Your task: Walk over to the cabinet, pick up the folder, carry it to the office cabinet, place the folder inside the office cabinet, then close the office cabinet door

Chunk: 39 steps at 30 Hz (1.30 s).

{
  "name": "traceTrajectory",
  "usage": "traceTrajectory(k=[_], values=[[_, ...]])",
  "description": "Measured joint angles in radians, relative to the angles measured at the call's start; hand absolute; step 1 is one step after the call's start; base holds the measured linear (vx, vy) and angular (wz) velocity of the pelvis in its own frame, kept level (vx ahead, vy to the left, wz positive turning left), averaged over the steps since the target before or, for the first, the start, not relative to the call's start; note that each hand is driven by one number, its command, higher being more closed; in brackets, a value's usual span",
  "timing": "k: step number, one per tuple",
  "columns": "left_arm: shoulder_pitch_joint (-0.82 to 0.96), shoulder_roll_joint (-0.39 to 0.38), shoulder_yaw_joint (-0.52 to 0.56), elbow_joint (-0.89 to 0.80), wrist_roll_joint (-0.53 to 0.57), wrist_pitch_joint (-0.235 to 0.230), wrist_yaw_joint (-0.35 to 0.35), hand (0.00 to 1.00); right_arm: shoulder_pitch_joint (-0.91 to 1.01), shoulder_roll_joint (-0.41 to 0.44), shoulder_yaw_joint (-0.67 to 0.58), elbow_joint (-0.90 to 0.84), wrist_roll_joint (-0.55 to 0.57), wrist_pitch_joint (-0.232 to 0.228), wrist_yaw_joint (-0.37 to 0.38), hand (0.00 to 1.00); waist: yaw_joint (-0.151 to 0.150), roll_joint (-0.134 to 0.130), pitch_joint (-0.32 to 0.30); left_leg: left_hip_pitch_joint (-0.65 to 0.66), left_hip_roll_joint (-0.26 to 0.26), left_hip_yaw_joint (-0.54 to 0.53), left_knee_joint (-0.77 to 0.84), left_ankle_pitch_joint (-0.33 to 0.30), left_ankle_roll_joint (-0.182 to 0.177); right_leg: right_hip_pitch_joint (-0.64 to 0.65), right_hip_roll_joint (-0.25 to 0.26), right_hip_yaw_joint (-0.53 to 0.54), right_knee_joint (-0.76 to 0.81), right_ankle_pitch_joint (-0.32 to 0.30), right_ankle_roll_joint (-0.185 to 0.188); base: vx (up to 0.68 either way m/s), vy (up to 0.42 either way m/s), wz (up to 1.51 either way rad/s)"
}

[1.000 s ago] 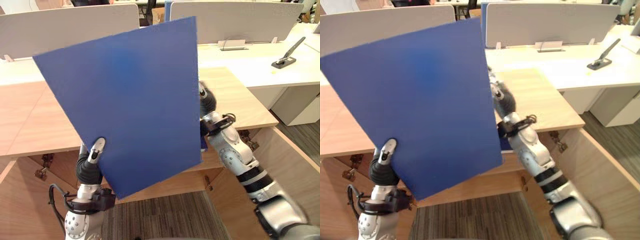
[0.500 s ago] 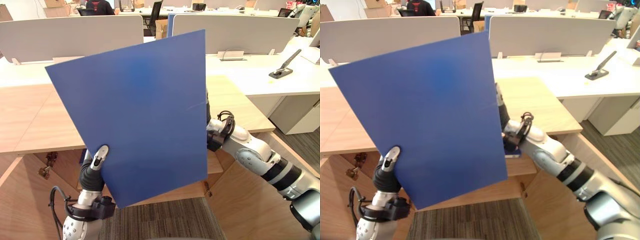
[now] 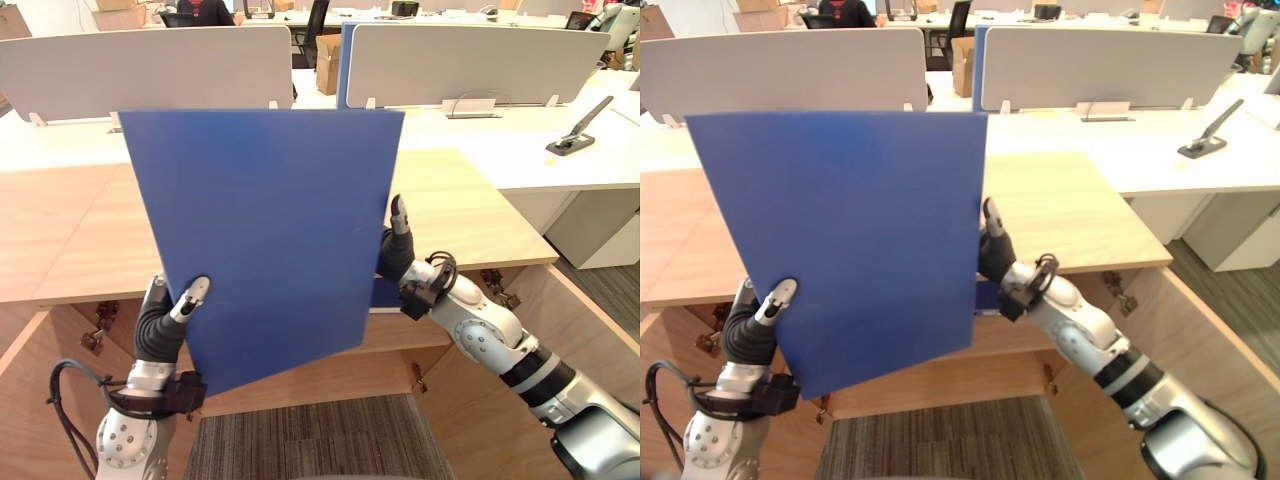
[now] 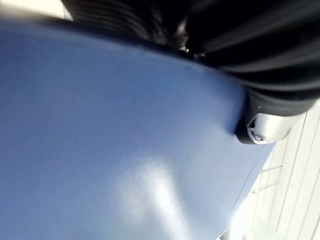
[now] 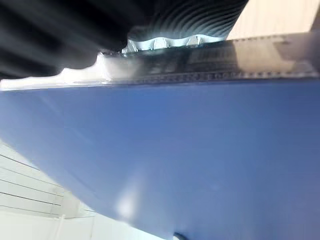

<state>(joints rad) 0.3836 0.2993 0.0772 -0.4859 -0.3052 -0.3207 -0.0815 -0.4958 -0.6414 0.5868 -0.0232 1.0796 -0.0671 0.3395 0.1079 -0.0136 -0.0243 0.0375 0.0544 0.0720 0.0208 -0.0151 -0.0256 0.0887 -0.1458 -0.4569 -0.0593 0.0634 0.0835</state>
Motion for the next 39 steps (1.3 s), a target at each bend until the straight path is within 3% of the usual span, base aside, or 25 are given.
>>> traceTrajectory(k=[12, 29, 39], values=[[-0.009, -0.084, 0.109, 0.038, 0.002, 0.032, 0.016, 1.00, 0.010, 0.146, -0.057, 0.095, 0.083, 0.002, -0.009, 0.00, 0.007, -0.003, 0.008, 0.001, -0.006, -0.002, -0.006, 0.002, 0.003, -0.001, -0.005, -0.003, 0.001, 0.000, 0.000, 0.00, 0.005, 0.00], [-0.019, -0.118, 0.120, 0.045, 0.001, 0.039, 0.023, 1.00, -0.004, 0.191, -0.043, 0.111, 0.069, 0.004, -0.018, 0.00, 0.010, -0.018, 0.021, 0.001, -0.011, -0.002, -0.008, 0.003, 0.004, -0.002, -0.011, -0.003, 0.001, 0.000, 0.001, 0.00, 0.000, 0.00], [-0.021, -0.122, 0.095, 0.044, -0.011, 0.039, 0.044, 1.00, -0.088, 0.227, -0.009, 0.175, -0.021, -0.005, -0.051, 0.00, 0.017, -0.019, 0.021, 0.001, -0.009, -0.001, -0.008, 0.003, 0.004, -0.002, -0.009, -0.003, -0.001, 0.000, 0.001, 0.00, 0.000, 0.00]])
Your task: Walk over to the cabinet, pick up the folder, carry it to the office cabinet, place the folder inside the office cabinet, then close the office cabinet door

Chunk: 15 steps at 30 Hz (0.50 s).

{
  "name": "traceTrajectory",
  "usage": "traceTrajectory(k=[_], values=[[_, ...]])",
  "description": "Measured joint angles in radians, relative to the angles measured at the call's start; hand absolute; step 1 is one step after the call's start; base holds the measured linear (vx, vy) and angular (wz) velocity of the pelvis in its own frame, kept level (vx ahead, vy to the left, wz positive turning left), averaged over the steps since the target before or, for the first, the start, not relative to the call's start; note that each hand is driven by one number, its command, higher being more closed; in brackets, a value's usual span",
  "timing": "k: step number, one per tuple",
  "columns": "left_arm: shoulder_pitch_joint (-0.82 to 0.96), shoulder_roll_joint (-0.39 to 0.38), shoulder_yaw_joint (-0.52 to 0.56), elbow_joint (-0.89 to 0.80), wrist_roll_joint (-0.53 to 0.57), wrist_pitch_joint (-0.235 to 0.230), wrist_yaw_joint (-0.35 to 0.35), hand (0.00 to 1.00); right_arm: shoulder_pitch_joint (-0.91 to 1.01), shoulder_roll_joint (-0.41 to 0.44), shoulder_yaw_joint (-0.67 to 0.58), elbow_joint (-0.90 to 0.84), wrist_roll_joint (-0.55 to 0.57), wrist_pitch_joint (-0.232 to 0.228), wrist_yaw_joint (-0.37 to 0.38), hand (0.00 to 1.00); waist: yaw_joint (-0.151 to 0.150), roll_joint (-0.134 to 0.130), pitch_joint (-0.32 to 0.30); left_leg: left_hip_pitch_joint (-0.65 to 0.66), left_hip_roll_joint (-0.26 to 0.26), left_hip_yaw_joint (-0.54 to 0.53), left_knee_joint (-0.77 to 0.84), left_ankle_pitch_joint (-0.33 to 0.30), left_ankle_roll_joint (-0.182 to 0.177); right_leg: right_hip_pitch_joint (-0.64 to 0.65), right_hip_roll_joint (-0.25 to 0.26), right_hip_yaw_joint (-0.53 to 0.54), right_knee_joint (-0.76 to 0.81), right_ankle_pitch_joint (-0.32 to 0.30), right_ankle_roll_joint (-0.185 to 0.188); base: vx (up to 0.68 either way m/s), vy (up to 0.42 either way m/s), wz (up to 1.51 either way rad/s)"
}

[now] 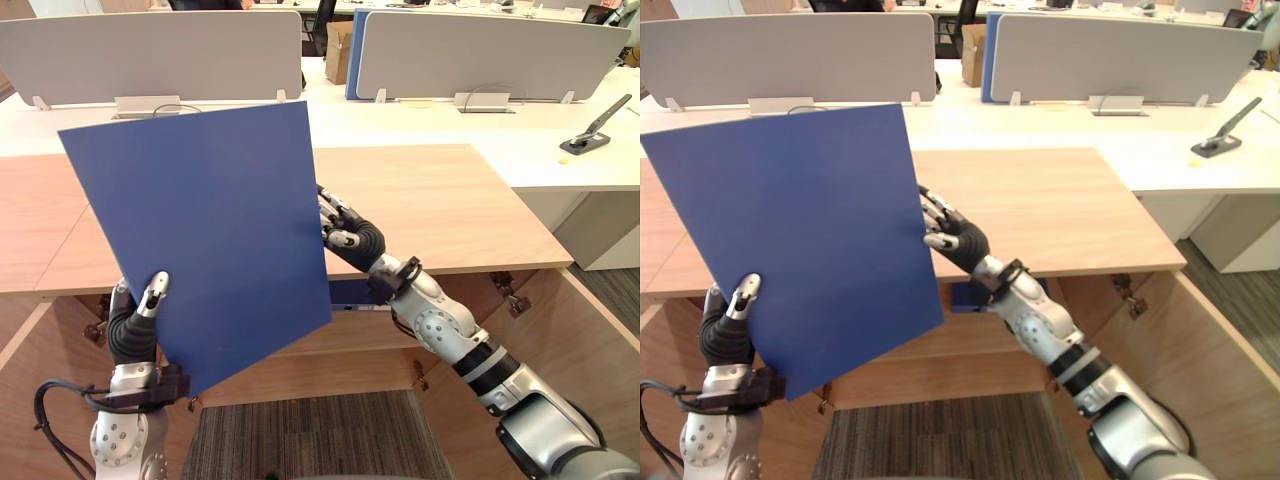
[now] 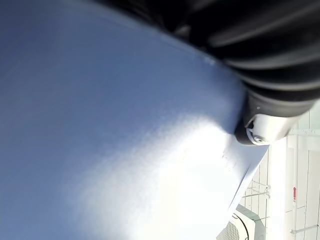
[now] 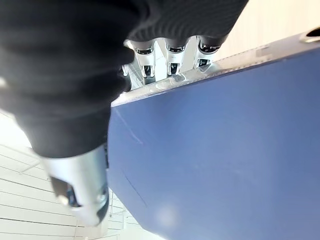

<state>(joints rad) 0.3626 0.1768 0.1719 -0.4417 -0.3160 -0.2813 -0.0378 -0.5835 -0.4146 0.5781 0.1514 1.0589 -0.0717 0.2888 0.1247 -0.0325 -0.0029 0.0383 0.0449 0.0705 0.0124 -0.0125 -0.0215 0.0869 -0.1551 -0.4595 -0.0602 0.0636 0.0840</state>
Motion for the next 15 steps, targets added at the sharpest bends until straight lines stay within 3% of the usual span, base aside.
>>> traceTrajectory(k=[8, 15], values=[[-0.001, -0.004, -0.038, -0.006, -0.016, -0.004, 0.002, 1.00, -0.092, 0.033, 0.052, 0.062, -0.159, -0.003, -0.030, 0.00, 0.007, -0.001, 0.001, 0.000, 0.001, 0.000, 0.000, 0.000, 0.000, 0.000, 0.001, 0.000, 0.000, 0.000, 0.000, 0.00, 0.000, 0.00], [0.000, -0.008, -0.027, -0.006, -0.053, -0.035, 0.025, 1.00, -0.180, 0.043, 0.096, 0.079, -0.173, -0.008, -0.048, 0.00, 0.012, -0.001, 0.000, -0.001, 0.006, 0.000, 0.000, -0.001, -0.001, 0.001, 0.006, 0.000, -0.003, 0.000, 0.000, 0.00, 0.000, 0.00]])
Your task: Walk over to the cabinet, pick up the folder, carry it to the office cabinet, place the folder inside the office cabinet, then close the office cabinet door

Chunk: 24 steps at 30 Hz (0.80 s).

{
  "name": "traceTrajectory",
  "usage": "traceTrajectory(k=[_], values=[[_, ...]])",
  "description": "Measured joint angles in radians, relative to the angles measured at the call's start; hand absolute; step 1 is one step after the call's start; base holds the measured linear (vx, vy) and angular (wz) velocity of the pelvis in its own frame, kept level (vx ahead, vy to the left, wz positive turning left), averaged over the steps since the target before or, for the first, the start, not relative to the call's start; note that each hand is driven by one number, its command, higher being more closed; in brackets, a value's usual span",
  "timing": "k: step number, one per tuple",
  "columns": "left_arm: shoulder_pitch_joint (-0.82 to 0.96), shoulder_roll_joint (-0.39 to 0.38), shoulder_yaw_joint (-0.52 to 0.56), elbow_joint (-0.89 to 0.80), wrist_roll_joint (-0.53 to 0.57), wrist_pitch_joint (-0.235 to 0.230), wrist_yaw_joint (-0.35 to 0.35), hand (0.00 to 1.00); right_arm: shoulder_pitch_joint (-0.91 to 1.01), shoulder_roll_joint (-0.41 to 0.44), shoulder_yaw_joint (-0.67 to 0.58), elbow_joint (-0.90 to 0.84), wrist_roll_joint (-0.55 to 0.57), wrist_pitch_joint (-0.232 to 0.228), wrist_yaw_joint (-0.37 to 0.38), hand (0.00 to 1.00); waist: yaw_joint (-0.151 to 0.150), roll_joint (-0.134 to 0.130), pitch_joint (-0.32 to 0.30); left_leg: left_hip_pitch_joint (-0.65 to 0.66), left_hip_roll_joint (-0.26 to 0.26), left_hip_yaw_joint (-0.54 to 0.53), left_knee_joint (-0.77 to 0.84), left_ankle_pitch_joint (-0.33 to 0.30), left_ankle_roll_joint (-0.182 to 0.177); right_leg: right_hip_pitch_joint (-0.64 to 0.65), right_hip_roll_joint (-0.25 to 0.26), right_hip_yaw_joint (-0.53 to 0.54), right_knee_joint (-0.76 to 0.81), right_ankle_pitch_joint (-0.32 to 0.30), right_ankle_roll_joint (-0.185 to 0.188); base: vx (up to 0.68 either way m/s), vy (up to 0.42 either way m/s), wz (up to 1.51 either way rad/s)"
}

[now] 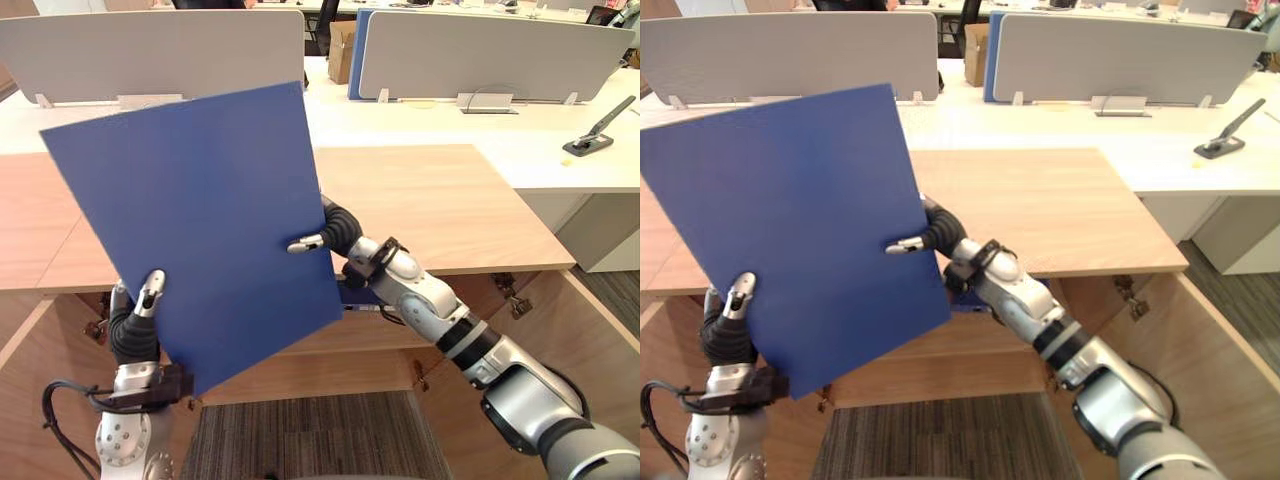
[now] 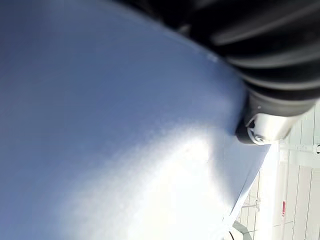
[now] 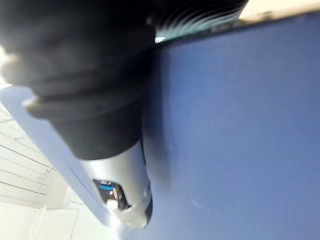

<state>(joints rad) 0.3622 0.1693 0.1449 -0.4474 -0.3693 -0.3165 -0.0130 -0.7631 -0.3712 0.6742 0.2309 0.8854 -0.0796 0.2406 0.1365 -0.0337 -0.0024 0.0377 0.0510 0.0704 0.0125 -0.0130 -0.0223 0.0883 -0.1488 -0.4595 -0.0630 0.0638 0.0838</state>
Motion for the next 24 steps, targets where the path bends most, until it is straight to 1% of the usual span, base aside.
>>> traceTrajectory(k=[2, 3, 4, 6, 11, 12, 16, 20, 23, 24], values=[[0.000, 0.000, 0.001, 0.000, -0.009, -0.010, 0.008, 1.00, -0.020, -0.004, 0.015, 0.000, 0.005, -0.006, 0.000, 0.00, 0.005, 0.000, 0.000, 0.000, 0.002, 0.000, 0.000, 0.000, -0.001, 0.000, 0.002, 0.000, -0.001, 0.000, 0.000, 0.00, 0.000, 0.00], [0.003, 0.000, 0.001, 0.000, -0.019, -0.014, 0.008, 1.00, -0.028, -0.006, 0.024, 0.000, 0.017, -0.008, 0.000, 1.00, 0.007, 0.000, 0.000, 0.000, 0.003, 0.000, 0.000, -0.001, -0.001, 0.001, 0.003, 0.000, -0.002, 0.000, 0.000, 0.00, 0.000, 0.00], [0.006, -0.001, 0.001, 0.000, -0.021, -0.017, 0.010, 1.00, -0.032, -0.006, 0.030, -0.001, 0.040, -0.010, 0.000, 1.00, 0.012, -0.001, -0.001, -0.001, 0.004, 0.000, 0.001, -0.002, -0.003, 0.001, 0.005, 0.000, -0.003, 0.000, 0.000, 0.00, 0.000, 0.00], [0.007, 0.000, 0.001, 0.000, -0.023, -0.021, 0.013, 1.00, -0.034, -0.006, 0.037, -0.001, 0.050, -0.012, 0.000, 1.00, 0.018, -0.002, -0.002, -0.002, 0.006, 0.000, 0.004, -0.003, -0.005, 0.002, 0.006, 0.000, -0.004, 0.000, 0.000, 0.00, 0.000, 0.00], [0.015, 0.001, 0.006, 0.000, -0.026, -0.051, 0.029, 1.00, -0.065, -0.011, 0.074, -0.001, 0.112, -0.004, 0.000, 1.00, 0.020, -0.001, -0.005, -0.004, 0.006, -0.001, 0.009, -0.005, -0.008, 0.002, 0.006, 0.000, -0.005, 0.000, 0.000, 0.00, 0.000, 0.00], [0.015, 0.001, 0.006, 0.000, -0.026, -0.052, 0.030, 0.00, -0.070, -0.014, 0.077, -0.001, 0.115, -0.003, 0.000, 1.00, 0.020, -0.001, -0.005, -0.004, 0.006, -0.001, 0.010, -0.005, -0.008, 0.002, 0.006, 0.000, -0.005, 0.000, 0.000, 0.00, 0.000, 0.00], [0.041, 0.008, -0.013, 0.000, -0.026, -0.053, 0.029, 0.00, -0.103, -0.027, 0.095, -0.001, 0.115, -0.002, 0.000, 1.00, 0.019, -0.001, -0.010, -0.006, 0.007, -0.001, 0.013, -0.006, -0.009, 0.002, 0.007, 0.000, -0.005, 0.000, 0.000, 0.00, 0.000, 0.00], [0.063, 0.023, -0.048, 0.039, -0.084, -0.041, 0.003, 0.00, -0.111, -0.048, 0.111, -0.004, 0.103, -0.001, 0.000, 1.00, 0.019, 0.001, -0.021, -0.013, 0.007, -0.001, 0.019, -0.008, -0.010, -0.001, 0.006, 0.000, -0.005, 0.000, 0.000, 0.00, 0.000, 0.00], [0.068, 0.052, -0.090, 0.141, -0.179, -0.019, -0.070, 0.00, -0.111, -0.070, 0.134, -0.006, 0.061, 0.010, 0.001, 1.00, 0.018, 0.004, -0.029, -0.018, 0.007, -0.001, 0.027, -0.011, -0.011, -0.003, 0.006, 0.000, -0.005, 0.000, -0.001, 0.00, 0.000, 0.00], [0.069, 0.058, -0.105, 0.187, -0.205, -0.008, -0.107, 0.00, -0.110, -0.082, 0.150, -0.006, 0.050, 0.017, 0.001, 1.00, 0.018, 0.005, -0.032, -0.018, 0.007, -0.001, 0.027, -0.011, -0.011, -0.003, 0.006, 0.000, -0.004, 0.000, -0.001, 0.00, 0.000, 0.00]])
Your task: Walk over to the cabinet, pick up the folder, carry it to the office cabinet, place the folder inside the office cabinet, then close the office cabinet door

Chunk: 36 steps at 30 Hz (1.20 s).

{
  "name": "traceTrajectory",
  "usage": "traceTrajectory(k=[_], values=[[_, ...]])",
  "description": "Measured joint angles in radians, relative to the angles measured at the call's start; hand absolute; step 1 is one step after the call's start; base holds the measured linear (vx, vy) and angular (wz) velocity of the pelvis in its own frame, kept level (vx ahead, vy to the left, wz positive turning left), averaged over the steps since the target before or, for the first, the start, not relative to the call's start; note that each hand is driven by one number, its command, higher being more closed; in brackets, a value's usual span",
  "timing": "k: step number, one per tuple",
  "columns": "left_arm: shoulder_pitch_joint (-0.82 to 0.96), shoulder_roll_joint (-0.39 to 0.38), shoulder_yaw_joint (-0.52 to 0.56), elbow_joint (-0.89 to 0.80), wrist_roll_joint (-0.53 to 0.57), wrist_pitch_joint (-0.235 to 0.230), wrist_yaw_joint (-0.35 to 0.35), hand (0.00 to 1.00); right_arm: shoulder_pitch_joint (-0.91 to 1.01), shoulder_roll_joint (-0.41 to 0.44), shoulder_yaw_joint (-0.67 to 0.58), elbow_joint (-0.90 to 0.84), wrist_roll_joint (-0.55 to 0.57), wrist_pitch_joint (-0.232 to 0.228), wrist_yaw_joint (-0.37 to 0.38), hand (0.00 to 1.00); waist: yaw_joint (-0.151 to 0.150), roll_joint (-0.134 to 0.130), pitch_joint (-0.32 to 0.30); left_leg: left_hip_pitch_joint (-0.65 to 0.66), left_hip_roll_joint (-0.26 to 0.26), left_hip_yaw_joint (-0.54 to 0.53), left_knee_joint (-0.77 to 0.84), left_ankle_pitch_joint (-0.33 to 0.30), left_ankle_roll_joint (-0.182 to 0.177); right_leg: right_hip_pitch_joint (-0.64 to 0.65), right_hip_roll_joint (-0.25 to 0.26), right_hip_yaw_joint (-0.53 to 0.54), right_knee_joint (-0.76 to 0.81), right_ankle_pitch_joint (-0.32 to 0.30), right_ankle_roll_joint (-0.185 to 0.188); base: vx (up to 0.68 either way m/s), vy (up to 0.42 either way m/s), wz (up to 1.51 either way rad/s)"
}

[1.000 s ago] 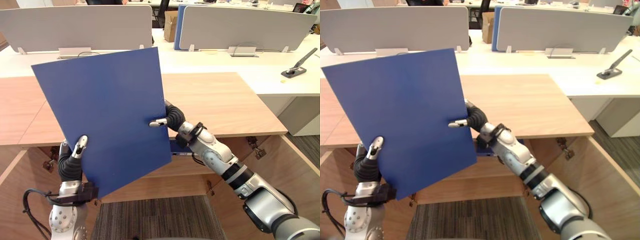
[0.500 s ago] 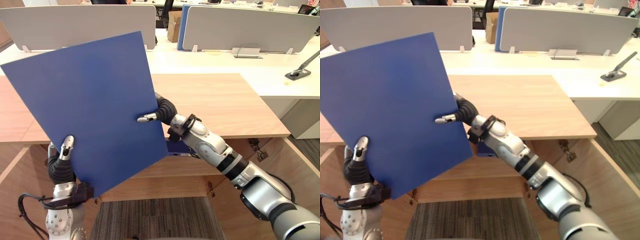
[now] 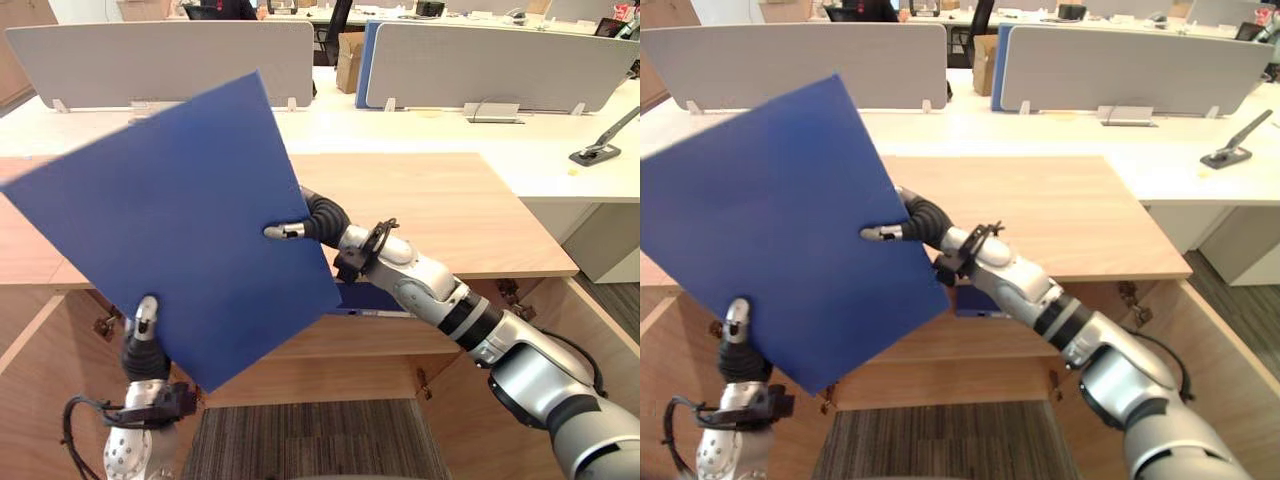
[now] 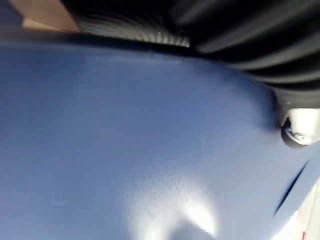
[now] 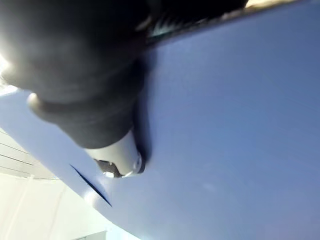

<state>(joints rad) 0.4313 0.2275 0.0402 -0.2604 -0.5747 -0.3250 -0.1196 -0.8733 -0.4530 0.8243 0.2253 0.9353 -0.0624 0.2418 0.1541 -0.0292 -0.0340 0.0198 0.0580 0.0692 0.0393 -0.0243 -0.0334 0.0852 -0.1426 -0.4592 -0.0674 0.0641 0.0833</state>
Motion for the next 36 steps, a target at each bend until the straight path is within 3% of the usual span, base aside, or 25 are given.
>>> traceTrajectory(k=[2, 8, 13, 17, 21, 22, 23, 25, 28, 30, 32, 36], values=[[0.000, 0.016, -0.035, 0.064, -0.057, 0.017, -0.042, 0.00, 0.000, -0.012, 0.018, 0.000, -0.023, 0.012, 0.000, 1.00, -0.001, 0.001, -0.001, 0.000, 0.000, 0.000, 0.000, 0.000, 0.000, -0.001, 0.000, 0.000, 0.001, 0.000, 0.000, 0.00, 0.000, 0.00], [-0.002, 0.040, -0.107, 0.243, -0.061, 0.059, -0.140, 0.00, 0.006, -0.019, 0.040, 0.000, -0.093, 0.066, 0.013, 1.00, -0.004, 0.003, -0.003, -0.003, 0.001, 0.012, 0.001, -0.002, 0.001, -0.014, -0.001, 0.012, 0.006, 0.000, 0.000, -0.01, 0.023, -0.05], [-0.052, 0.037, -0.155, 0.430, -0.007, 0.063, -0.150, 0.00, 0.071, -0.029, 0.040, -0.008, -0.147, 0.066, 0.016, 1.00, -0.003, 0.004, -0.013, -0.020, 0.003, 0.015, 0.009, -0.003, 0.000, -0.029, 0.002, 0.018, 0.004, 0.002, -0.003, 0.00, 0.013, -0.03], [-0.089, -0.014, -0.151, 0.593, 0.085, 0.062, -0.149, 0.00, 0.152, -0.055, 0.022, -0.059, -0.238, 0.065, 0.010, 1.00, -0.009, 0.004, -0.013, -0.020, 0.004, 0.016, 0.010, -0.003, 0.000, -0.030, 0.004, 0.021, 0.005, 0.002, -0.003, 0.00, 0.004, -0.01], [-0.142, -0.071, -0.065, 0.844, 0.152, 0.062, -0.150, 0.00, 0.184, -0.051, -0.005, -0.074, -0.288, 0.065, 0.007, 1.00, -0.015, 0.006, -0.013, -0.017, 0.007, 0.019, 0.012, -0.004, 0.000, -0.031, 0.005, 0.025, 0.010, 0.003, -0.004, -0.02, 0.011, -0.01], [-0.158, -0.088, -0.018, 0.934, 0.151, 0.092, -0.128, 0.00, 0.198, -0.041, -0.039, -0.077, -0.281, 0.064, 0.005, 1.00, -0.019, 0.006, -0.013, -0.017, 0.008, 0.019, 0.012, -0.004, 0.000, -0.032, 0.005, 0.025, 0.011, 0.003, -0.004, -0.04, 0.031, -0.04], [-0.184, -0.108, 0.096, 1.136, 0.150, 0.162, -0.060, 0.00, 0.249, -0.010, -0.121, -0.161, -0.201, 0.061, 0.035, 1.00, -0.035, 0.007, -0.012, -0.017, 0.008, 0.020, 0.012, -0.004, 0.000, -0.033, 0.006, 0.027, 0.011, 0.003, -0.004, -0.02, 0.025, -0.04], [-0.153, -0.108, 0.176, 1.267, 0.163, 0.216, -0.005, 0.00, 0.284, 0.048, -0.193, -0.298, -0.186, 0.011, 0.035, 1.00, -0.059, 0.008, -0.009, -0.016, 0.009, 0.023, 0.012, -0.004, 0.000, -0.032, 0.007, 0.030, 0.007, 0.003, -0.004, 0.00, 0.020, -0.05], [-0.109, -0.118, 0.230, 1.293, 0.234, 0.232, 0.027, 0.00, 0.285, 0.117, -0.305, -0.412, -0.262, -0.076, 0.005, 1.00, -0.044, 0.010, 0.002, -0.003, 0.010, 0.022, 0.013, -0.005, -0.001, -0.024, 0.007, 0.028, 0.005, 0.003, -0.004, -0.03, 0.018, 0.02], [-0.096, -0.132, 0.263, 1.296, 0.265, 0.232, 0.033, 0.00, 0.286, 0.156, -0.330, -0.447, -0.384, -0.124, -0.039, 1.00, -0.039, 0.015, 0.006, 0.002, 0.011, 0.021, 0.013, -0.008, -0.002, -0.019, 0.007, 0.028, 0.005, 0.003, -0.004, -0.05, 0.027, 0.00], [-0.095, -0.152, 0.300, 1.311, 0.272, 0.229, 0.040, 0.00, 0.313, 0.186, -0.319, -0.478, -0.579, -0.162, -0.074, 1.00, -0.041, 0.014, 0.006, 0.002, 0.011, 0.019, 0.013, -0.007, -0.002, -0.018, 0.007, 0.028, 0.005, 0.003, -0.005, -0.05, 0.032, 0.01], [-0.094, -0.172, 0.342, 1.311, 0.238, 0.225, 0.048, 0.00, 0.380, 0.200, -0.267, -0.473, -0.739, -0.168, -0.089, 1.00, -0.041, 0.008, 0.007, -0.001, 0.011, 0.007, 0.012, -0.006, -0.001, -0.016, 0.006, 0.020, 0.005, 0.003, -0.005, -0.03, 0.026, 0.06]])
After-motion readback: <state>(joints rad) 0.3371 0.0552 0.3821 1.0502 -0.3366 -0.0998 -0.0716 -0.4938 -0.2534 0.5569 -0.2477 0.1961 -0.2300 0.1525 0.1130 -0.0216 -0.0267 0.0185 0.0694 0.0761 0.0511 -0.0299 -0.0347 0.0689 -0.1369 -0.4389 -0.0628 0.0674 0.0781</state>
